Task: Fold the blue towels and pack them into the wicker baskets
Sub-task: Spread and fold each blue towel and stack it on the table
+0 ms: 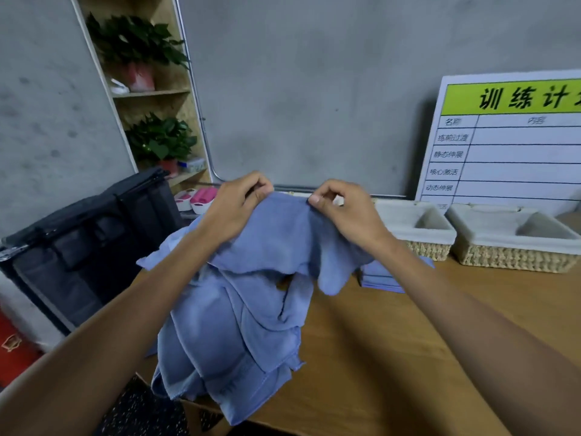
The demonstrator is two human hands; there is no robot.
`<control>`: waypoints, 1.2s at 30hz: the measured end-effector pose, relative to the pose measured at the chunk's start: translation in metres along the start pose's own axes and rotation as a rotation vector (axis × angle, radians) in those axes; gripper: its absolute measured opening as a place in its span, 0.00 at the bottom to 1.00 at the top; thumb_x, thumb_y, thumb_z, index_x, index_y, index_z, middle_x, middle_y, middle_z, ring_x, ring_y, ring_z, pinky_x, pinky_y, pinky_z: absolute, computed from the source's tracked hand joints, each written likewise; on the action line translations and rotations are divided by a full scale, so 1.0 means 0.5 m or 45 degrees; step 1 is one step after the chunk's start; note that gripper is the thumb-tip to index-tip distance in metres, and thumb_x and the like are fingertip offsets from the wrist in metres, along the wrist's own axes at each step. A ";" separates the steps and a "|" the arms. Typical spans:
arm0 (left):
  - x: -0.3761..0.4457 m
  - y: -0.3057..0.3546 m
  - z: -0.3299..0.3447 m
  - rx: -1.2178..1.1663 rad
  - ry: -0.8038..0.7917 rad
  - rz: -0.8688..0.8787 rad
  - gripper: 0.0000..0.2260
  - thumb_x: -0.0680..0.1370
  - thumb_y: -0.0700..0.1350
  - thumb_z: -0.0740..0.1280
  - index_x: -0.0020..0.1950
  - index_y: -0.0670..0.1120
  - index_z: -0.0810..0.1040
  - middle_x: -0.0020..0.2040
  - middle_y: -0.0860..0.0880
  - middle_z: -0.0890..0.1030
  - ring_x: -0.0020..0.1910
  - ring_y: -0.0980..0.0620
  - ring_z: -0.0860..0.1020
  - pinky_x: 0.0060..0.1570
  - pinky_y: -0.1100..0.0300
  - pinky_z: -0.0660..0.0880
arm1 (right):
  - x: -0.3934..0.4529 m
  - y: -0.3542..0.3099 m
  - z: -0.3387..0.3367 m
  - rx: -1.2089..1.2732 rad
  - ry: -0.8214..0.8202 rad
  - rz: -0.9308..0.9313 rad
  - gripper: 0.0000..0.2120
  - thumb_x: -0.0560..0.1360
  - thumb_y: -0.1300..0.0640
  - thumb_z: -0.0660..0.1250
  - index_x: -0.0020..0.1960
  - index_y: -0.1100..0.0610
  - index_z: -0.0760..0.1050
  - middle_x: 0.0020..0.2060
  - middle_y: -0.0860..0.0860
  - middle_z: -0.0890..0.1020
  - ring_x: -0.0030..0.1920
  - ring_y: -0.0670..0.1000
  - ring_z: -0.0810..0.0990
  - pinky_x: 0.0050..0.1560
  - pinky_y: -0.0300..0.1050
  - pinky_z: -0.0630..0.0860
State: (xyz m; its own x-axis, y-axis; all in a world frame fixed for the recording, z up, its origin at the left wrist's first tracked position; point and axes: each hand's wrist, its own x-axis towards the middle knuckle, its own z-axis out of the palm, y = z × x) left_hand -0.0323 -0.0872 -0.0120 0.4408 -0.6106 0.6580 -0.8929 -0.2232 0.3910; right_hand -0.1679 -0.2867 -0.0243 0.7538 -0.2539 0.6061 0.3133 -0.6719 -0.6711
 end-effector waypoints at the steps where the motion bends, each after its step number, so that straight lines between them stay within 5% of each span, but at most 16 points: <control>1: 0.015 0.029 0.009 -0.016 0.020 0.041 0.07 0.82 0.46 0.65 0.48 0.44 0.78 0.41 0.49 0.80 0.39 0.56 0.74 0.42 0.70 0.68 | -0.001 -0.012 -0.040 -0.040 0.003 -0.031 0.05 0.76 0.58 0.71 0.43 0.57 0.81 0.36 0.50 0.82 0.38 0.42 0.75 0.45 0.40 0.71; 8: -0.044 0.117 0.191 -0.044 -0.410 0.176 0.16 0.78 0.68 0.58 0.56 0.60 0.74 0.37 0.59 0.76 0.36 0.58 0.76 0.37 0.63 0.70 | -0.163 0.023 -0.346 -0.362 -0.329 0.152 0.06 0.75 0.59 0.74 0.40 0.52 0.81 0.36 0.47 0.82 0.38 0.38 0.76 0.42 0.30 0.69; 11: -0.134 0.107 0.301 -0.069 -0.620 0.242 0.19 0.81 0.66 0.55 0.56 0.54 0.75 0.39 0.60 0.74 0.34 0.55 0.72 0.33 0.60 0.68 | -0.295 0.105 -0.433 -0.397 -0.405 0.404 0.09 0.73 0.59 0.75 0.38 0.47 0.82 0.37 0.45 0.84 0.39 0.38 0.79 0.46 0.31 0.72; 13: -0.187 0.093 0.362 -0.052 -0.719 0.254 0.17 0.81 0.65 0.54 0.52 0.55 0.75 0.37 0.54 0.73 0.33 0.53 0.72 0.34 0.53 0.71 | -0.378 0.160 -0.480 -0.435 -0.451 0.550 0.05 0.72 0.45 0.74 0.39 0.43 0.82 0.39 0.46 0.85 0.42 0.41 0.81 0.48 0.39 0.75; 15: -0.215 0.089 0.403 -0.004 -0.772 0.237 0.13 0.82 0.64 0.55 0.46 0.59 0.72 0.34 0.52 0.72 0.33 0.53 0.71 0.36 0.48 0.72 | -0.435 0.208 -0.515 -0.523 -0.469 0.657 0.21 0.66 0.25 0.67 0.41 0.42 0.83 0.41 0.42 0.85 0.44 0.44 0.82 0.48 0.45 0.76; 18: -0.199 0.120 0.432 0.001 -0.776 0.188 0.09 0.83 0.57 0.60 0.44 0.59 0.72 0.35 0.54 0.73 0.35 0.55 0.73 0.35 0.52 0.71 | -0.458 0.253 -0.508 -0.666 -0.394 0.653 0.28 0.61 0.17 0.59 0.37 0.39 0.81 0.39 0.39 0.82 0.43 0.44 0.79 0.46 0.43 0.75; 24: -0.103 0.193 0.441 0.008 -0.595 0.276 0.08 0.83 0.56 0.61 0.49 0.56 0.76 0.40 0.59 0.76 0.39 0.62 0.75 0.35 0.61 0.69 | -0.370 0.227 -0.347 -0.417 -0.403 0.494 0.07 0.76 0.45 0.70 0.47 0.48 0.81 0.44 0.47 0.84 0.44 0.48 0.80 0.47 0.45 0.74; 31: -0.165 0.143 0.422 0.026 -0.577 0.282 0.15 0.80 0.65 0.59 0.57 0.55 0.72 0.49 0.62 0.69 0.45 0.59 0.74 0.40 0.58 0.74 | -0.374 0.242 -0.216 -0.447 -0.585 0.302 0.12 0.75 0.44 0.72 0.50 0.52 0.79 0.44 0.49 0.81 0.43 0.48 0.78 0.43 0.46 0.72; 36: -0.195 0.119 0.409 0.064 -0.609 0.435 0.22 0.79 0.68 0.56 0.53 0.53 0.77 0.49 0.58 0.71 0.43 0.61 0.72 0.37 0.63 0.68 | -0.393 0.266 -0.212 -0.481 -0.441 0.367 0.08 0.74 0.53 0.73 0.51 0.51 0.78 0.46 0.46 0.81 0.45 0.47 0.78 0.46 0.49 0.75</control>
State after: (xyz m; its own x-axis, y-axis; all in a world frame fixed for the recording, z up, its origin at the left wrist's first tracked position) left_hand -0.1471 -0.1965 -0.1845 0.0476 -0.9264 0.3735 -0.9854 0.0176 0.1694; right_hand -0.3357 -0.3999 -0.1873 0.9428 -0.2637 0.2040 -0.1122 -0.8271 -0.5508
